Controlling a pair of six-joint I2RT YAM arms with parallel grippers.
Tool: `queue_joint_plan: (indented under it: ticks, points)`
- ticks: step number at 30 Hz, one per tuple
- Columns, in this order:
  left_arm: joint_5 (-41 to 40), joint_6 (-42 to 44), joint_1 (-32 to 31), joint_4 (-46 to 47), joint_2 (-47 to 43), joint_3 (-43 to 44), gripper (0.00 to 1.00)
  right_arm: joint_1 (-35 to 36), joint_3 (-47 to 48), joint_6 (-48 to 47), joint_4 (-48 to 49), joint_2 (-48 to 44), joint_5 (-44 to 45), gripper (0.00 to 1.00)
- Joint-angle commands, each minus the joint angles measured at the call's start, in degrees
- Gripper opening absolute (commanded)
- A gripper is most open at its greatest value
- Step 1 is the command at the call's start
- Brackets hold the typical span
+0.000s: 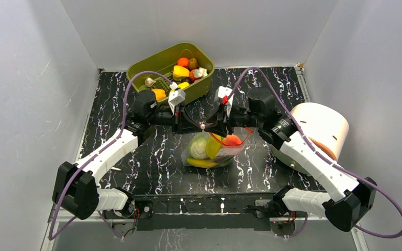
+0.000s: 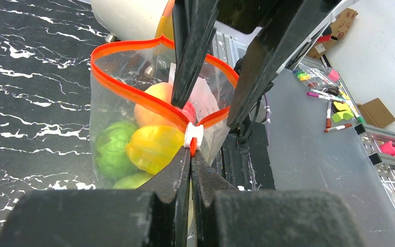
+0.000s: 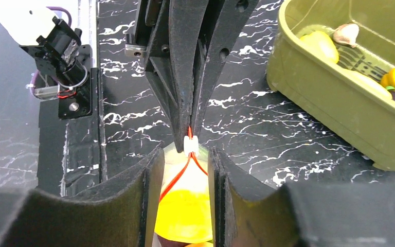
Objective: Place the food in the zip-top bag and seal the zipper
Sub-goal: Zip the zipper food storage bag.
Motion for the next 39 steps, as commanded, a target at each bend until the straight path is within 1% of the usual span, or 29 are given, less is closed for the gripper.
queue_joint_plan:
  ticks: [1,3,7,8,10,13,14,16,19,20,21,25,28,32,35,39]
  points:
    - [2.19,2.27,-0.11,0.94,-2.27,1.97,0.00,0.07,3.05,-1.74,3.30,1.94,-3.93,0.32]
    - [2.30,2.66,-0.13,0.60,-2.42,1.98,0.00,0.08,3.10,-2.02,3.52,2.48,-4.51,0.30]
    - [2.31,4.56,-0.12,-1.95,-2.71,2.55,0.00,0.09,2.92,-2.34,4.06,3.92,-5.81,0.29]
    - [2.25,5.16,-0.07,-2.75,-2.88,2.59,0.00,0.13,2.92,-2.42,4.40,4.34,-6.26,0.24]
    - [1.30,5.42,-0.12,-3.23,-3.44,2.43,0.00,0.24,2.64,-2.51,5.01,4.49,-6.00,0.18]
    - [1.02,5.32,-0.11,-2.94,-4.09,1.93,0.00,0.29,2.32,-2.89,5.59,5.12,-5.92,0.15]
    - [1.14,5.25,-0.11,-2.53,-4.25,1.67,0.00,0.23,2.22,-2.95,5.79,5.30,-6.54,0.11]
    - [0.63,5.25,-0.11,-3.20,-4.54,1.91,0.00,0.25,1.60,-3.73,6.79,5.01,-5.99,0.00]
    - [0.12,6.62,-0.09,-5.42,-5.57,1.77,0.00,0.23,-0.24,-5.29,6.31,3.34,-5.00,0.00]
    - [-0.02,7.99,-0.09,-7.54,-6.14,1.99,0.00,0.22,-0.45,-6.13,4.90,2.86,-4.78,0.00]
    - [-0.62,9.80,-0.09,-10.40,-7.33,2.19,0.00,0.25,-1.08,-7.00,1.52,2.15,-2.93,0.00]
    - [-1.51,10.85,-0.07,-11.34,-7.84,1.77,0.00,0.28,-2.06,-6.31,1.10,1.37,-1.01,0.00]
    - [-1.64,12.69,-0.11,-14.85,-7.29,3.26,0.00,0.23,-1.51,-6.30,-1.01,1.09,0.76,0.00]
    - [-1.70,12.87,-0.11,-14.85,-7.91,3.30,0.00,0.24,-1.31,-5.65,-2.92,0.97,1.53,0.00]
    - [-3.36,13.10,-0.11,-15.09,-8.69,3.19,0.00,0.27,-1.15,-5.84,-4.25,0.29,3.06,0.00]
    - [-3.64,7.60,-0.11,-8.57,-9.43,1.21,0.00,0.29,-0.53,-6.47,-5.97,-0.15,4.41,0.00]
